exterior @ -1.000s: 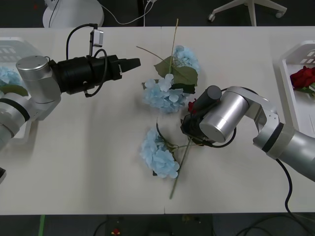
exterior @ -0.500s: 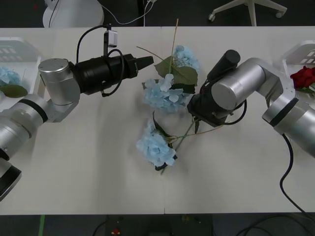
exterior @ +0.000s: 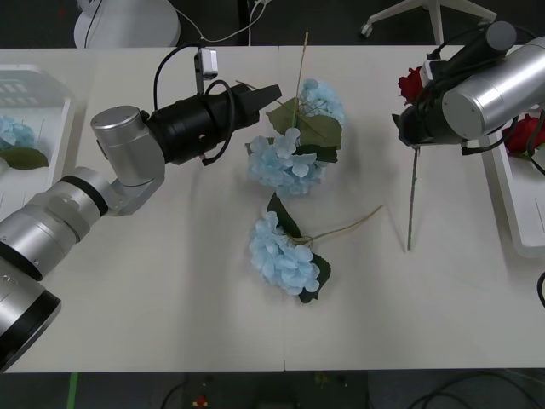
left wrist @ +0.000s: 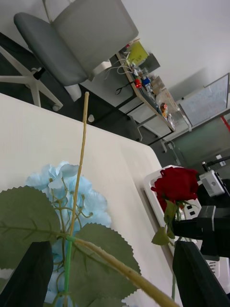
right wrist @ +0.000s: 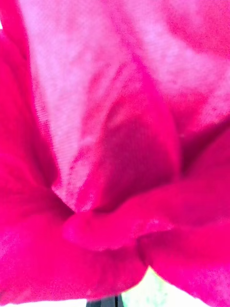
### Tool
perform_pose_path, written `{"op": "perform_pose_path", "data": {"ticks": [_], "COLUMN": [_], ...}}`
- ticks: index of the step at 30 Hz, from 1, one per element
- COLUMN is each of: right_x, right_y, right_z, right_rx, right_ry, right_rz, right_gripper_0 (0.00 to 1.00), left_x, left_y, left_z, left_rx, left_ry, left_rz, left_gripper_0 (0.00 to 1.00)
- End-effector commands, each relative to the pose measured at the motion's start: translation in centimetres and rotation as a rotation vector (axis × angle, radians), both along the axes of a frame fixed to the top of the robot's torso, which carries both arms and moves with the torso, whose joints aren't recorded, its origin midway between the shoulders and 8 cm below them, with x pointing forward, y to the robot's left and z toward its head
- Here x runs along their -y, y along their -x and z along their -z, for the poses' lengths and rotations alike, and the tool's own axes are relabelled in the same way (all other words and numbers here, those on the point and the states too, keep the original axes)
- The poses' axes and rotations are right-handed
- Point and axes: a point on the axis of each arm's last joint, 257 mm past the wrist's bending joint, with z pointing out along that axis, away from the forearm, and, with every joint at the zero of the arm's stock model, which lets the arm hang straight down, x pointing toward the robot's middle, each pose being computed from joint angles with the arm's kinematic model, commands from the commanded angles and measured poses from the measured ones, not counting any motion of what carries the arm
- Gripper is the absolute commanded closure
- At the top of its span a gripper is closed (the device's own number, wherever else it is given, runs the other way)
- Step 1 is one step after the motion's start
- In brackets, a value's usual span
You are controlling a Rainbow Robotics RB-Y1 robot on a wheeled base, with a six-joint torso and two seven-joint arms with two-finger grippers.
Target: Put the red flowers into the right box and the blue flowers into the left box
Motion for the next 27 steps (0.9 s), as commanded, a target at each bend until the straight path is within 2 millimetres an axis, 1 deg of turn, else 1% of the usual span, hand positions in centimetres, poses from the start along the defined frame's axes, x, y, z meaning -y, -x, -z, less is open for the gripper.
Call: {"op": "perform_pose_path", "data": {"ticks": [1, 2, 3, 4, 6, 7, 9, 10, 11, 13, 14, 17, 18, 20, 21, 24, 25, 27], "right_x": [8.0, 9.7, 11.2, 13.3, 16.6, 17.5, 19.9, 21.1, 21.8, 24.0, 24.8, 27.0, 28.0, 29.0, 29.4, 30.2, 30.3, 30.7], "right_y": [-1.9, -1.8, -1.8, -1.4, -1.2, -1.2, -1.2, -1.2, -1.2, -1.1, -1.0, -0.9, -0.9, -0.9, -0.9, -0.6, -0.5, -0.4], "right_z": [-6.2, -6.7, -7.3, -8.0, -9.6, -10.1, -11.4, -12.6, -12.9, -14.6, -15.2, -16.2, -16.2, -15.5, -15.0, -12.9, -11.6, -10.4], "right_rx": [0.08, 0.075, 0.068, 0.049, 0.027, 0.021, 0.001, -0.006, -0.013, -0.043, -0.054, -0.099, -0.119, -0.139, -0.15, -0.184, -0.198, -0.215], "right_ry": [0.201, 0.246, 0.292, 0.352, 0.433, 0.454, 0.526, 0.565, 0.586, 0.658, 0.686, 0.771, 0.814, 0.846, 0.862, 0.876, 0.866, 0.871], "right_rz": [0.008, 0.008, 0.003, -0.003, 0.004, 0.005, -0.002, -0.005, -0.005, -0.011, -0.011, -0.018, -0.02, -0.018, -0.016, -0.004, 0.001, 0.009], "right_gripper_0": [1.0, 1.0, 1.0, 1.0, 1.0, 1.0, 1.0, 1.0, 1.0, 1.0, 1.0, 1.0, 1.0, 1.0, 1.0, 1.0, 1.0, 1.0], "left_x": [3.1, 3.1, 3.2, 3.3, 3.2, 3.3, 3.2, 3.3, 3.2, 3.1, 3.1, 3.2, 3.0, 2.0, 1.2, -2.1, -3.9, -6.1], "left_y": [-0.1, -0.2, -0.2, -0.2, -0.2, -0.2, -0.1, 0.0, -0.1, -0.1, 0.0, 0.2, 0.4, 0.0, -0.2, -0.8, -0.9, -1.0], "left_z": [-5.3, -5.4, -5.5, -5.7, -5.7, -5.8, -5.8, -5.7, -5.8, -5.7, -5.7, -5.9, -6.1, -6.4, -6.4, -6.9, -7.2, -7.8], "left_rx": [0.087, 0.088, 0.089, 0.089, 0.088, 0.089, 0.088, 0.085, 0.088, 0.086, 0.087, 0.088, 0.09, 0.096, 0.1, 0.126, 0.14, 0.161], "left_ry": [0.023, 0.024, 0.029, 0.034, 0.035, 0.037, 0.039, 0.041, 0.042, 0.04, 0.04, 0.044, 0.048, 0.044, 0.032, -0.011, -0.038, -0.068], "left_rz": [0.022, 0.016, 0.017, 0.018, 0.018, 0.018, 0.02, 0.023, 0.023, 0.023, 0.024, 0.037, 0.045, 0.037, 0.029, 0.014, 0.012, 0.01], "left_gripper_0": [0.48, 0.57, 0.71, 1.0, 1.0, 1.0, 1.0, 1.0, 1.0, 1.0, 1.0, 1.0, 1.0, 1.0, 1.0, 1.0, 1.0, 1.0]}}
